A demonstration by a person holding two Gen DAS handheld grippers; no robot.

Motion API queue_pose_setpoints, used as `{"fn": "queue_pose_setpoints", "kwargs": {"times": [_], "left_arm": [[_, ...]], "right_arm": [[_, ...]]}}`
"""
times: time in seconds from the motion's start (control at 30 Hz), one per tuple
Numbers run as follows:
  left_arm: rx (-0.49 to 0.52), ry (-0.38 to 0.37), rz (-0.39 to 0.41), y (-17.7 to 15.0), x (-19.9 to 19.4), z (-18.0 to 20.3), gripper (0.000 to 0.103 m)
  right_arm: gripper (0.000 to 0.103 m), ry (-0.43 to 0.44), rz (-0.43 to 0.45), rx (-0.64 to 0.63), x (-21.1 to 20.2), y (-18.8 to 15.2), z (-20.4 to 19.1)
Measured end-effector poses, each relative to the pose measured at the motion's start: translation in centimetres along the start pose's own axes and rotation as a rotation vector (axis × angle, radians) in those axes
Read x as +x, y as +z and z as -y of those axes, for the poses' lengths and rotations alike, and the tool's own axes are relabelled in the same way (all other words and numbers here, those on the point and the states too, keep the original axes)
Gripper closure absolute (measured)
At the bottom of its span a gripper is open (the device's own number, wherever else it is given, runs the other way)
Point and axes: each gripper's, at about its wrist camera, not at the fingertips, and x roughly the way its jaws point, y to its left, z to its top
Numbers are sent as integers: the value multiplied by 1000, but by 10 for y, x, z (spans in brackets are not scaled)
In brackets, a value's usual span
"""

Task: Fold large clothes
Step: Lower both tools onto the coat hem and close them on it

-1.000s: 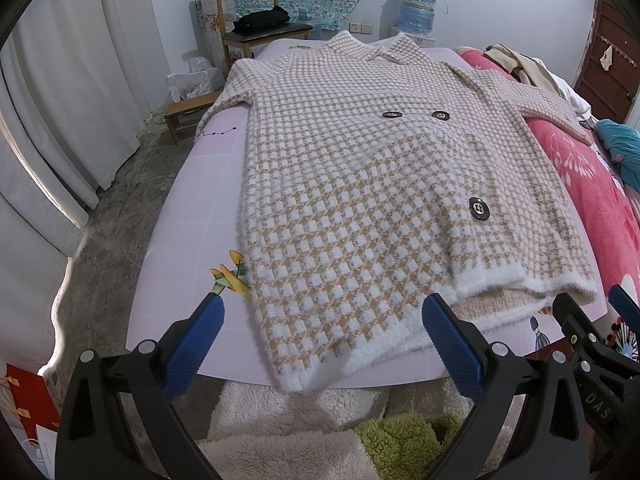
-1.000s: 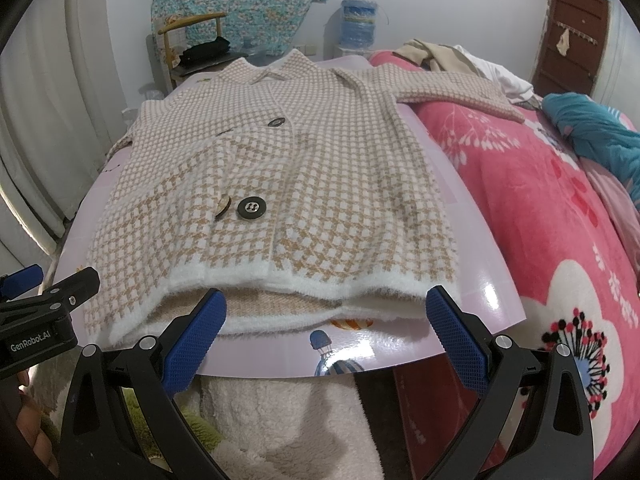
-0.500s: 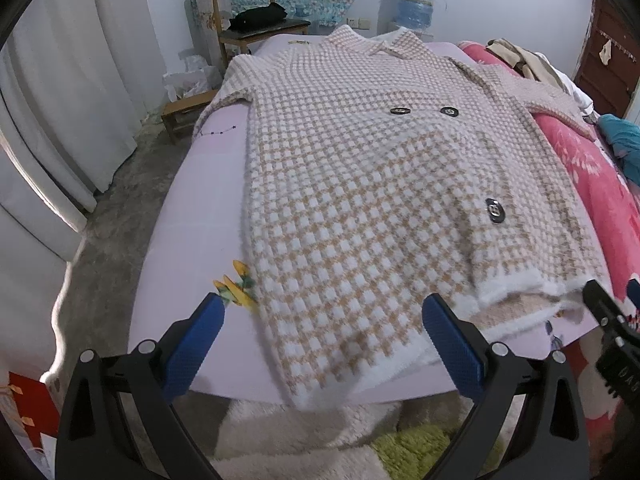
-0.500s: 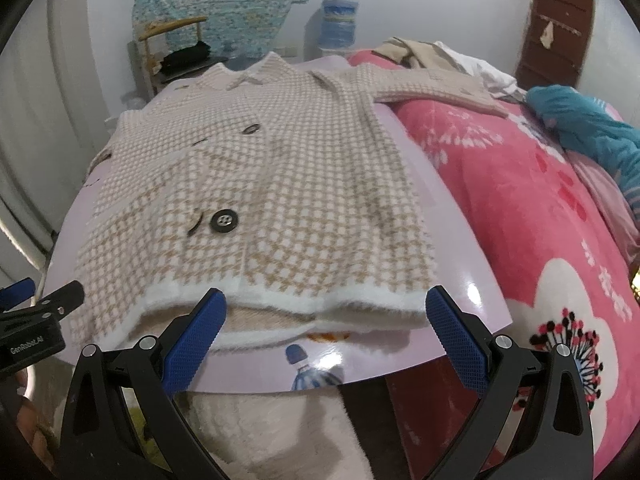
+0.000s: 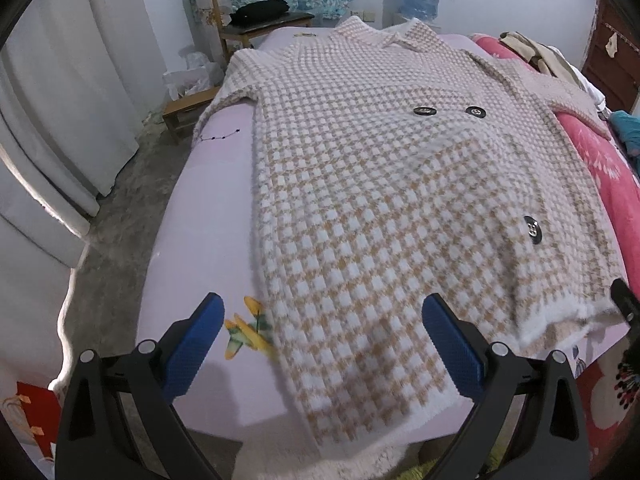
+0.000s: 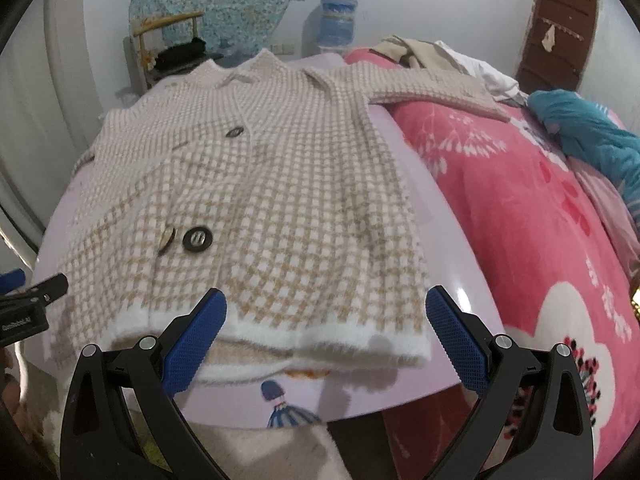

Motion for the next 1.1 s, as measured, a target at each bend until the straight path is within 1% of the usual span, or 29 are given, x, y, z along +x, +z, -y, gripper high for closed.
{"fn": "queue_pose_setpoints", "kwargs": {"times": [0.1,0.13,0.2,0.23,0.3,0.37,0.47,0.6,0.73,0.77,0.93,1.0,1.03,1.1], "left_arm": [[2,-20,27,3,5,-6,6],[5,-57,56,5,6,-10,6],[-8,-140,86,7,8,-18,6],[-33,-204,103,8,9,-24,6],[-64,-257,114,10,13,-32,6],[-57,-273,86,14,21,-34,6],[-48,-311,15,17,36,-38,6],[-55,-309,-7,12,43,-42,6],[-62,-309,-26,4,44,-51,6],[-64,-313,-25,1,42,-54,7],[-73,-328,-19,-14,36,-65,20],[-74,-323,-16,-17,34,-67,30],[-81,-327,-19,-18,33,-68,33],[-99,-352,-26,-20,32,-69,42]], "right_arm": [[7,36,2,54,6,7,22],[7,42,-2,71,9,9,30],[7,41,-5,93,15,13,43],[7,38,-1,106,18,15,51],[7,41,2,127,23,18,64],[7,56,-1,157,30,20,78],[7,91,-6,193,40,22,93],[8,149,-23,236,51,25,107],[12,240,-31,270,54,24,117],[15,254,-40,274,56,24,118],[27,300,-82,298,67,22,120],[32,320,-94,315,70,20,123],[36,329,-105,326,72,18,123],[40,330,-104,320,71,14,123]]}}
